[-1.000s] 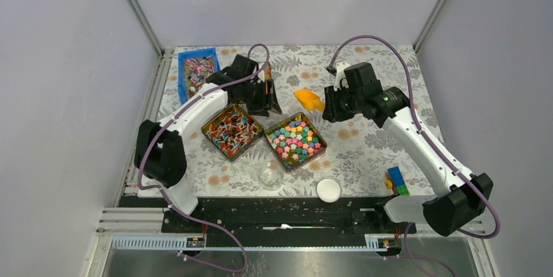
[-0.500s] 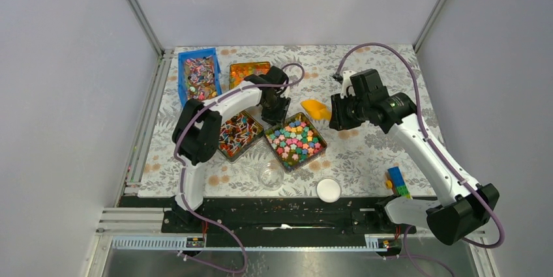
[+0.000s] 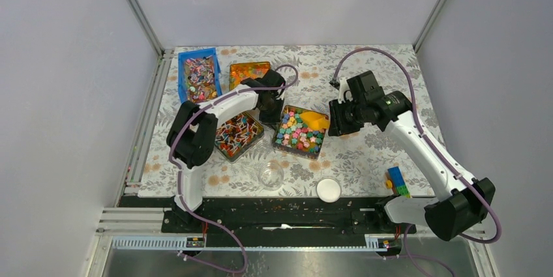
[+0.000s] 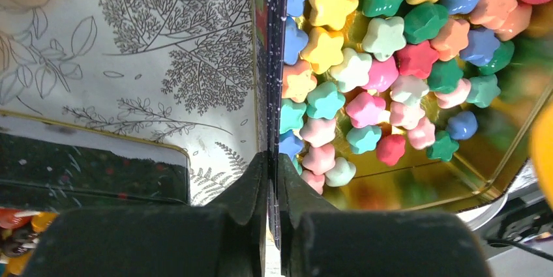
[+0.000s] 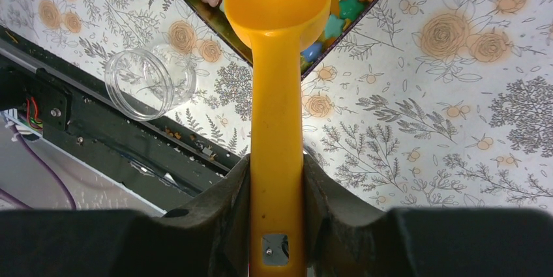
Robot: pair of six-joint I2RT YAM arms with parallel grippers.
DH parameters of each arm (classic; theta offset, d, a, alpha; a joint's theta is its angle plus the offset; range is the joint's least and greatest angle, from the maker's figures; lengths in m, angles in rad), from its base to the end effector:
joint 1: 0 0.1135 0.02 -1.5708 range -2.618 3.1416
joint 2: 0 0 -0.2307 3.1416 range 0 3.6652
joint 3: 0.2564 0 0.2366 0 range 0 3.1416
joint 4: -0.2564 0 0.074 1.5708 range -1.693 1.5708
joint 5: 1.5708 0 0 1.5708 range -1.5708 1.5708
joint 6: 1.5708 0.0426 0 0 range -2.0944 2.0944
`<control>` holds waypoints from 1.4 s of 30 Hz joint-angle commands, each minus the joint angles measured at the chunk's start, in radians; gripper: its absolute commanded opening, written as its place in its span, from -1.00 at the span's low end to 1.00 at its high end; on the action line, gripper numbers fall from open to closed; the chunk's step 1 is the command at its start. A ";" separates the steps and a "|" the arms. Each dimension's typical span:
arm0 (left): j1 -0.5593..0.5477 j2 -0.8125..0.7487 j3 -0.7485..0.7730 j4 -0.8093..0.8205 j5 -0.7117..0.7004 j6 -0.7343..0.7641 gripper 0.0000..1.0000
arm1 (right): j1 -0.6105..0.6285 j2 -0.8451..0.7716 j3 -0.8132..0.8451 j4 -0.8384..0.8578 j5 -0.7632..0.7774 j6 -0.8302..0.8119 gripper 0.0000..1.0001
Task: Pack the candies
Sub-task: Adjust the storage box at the center of the board, then scoop the fake candies from the storage box.
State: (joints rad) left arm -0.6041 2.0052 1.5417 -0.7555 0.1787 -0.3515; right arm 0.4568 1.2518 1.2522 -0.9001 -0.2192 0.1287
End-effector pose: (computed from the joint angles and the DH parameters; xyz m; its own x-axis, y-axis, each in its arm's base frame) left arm 0.3155 -0.2270 0.1653 -0.9352 0.2338 -0.2661 0.3061 0.9113 -0.2753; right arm 0.2188 0.1179 0.3021 -0.7679 -0.2378 -0.5948 -0.4571 0.8539 0.2487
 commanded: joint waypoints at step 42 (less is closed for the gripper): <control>-0.069 -0.179 -0.183 0.058 0.055 -0.196 -1.00 | 0.113 0.338 0.316 -0.497 0.035 -0.011 -1.00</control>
State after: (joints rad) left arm -0.6621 1.8893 1.3476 -0.7162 0.2070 -0.5327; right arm 0.5594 1.5654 1.5276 -1.3190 -0.2050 0.1013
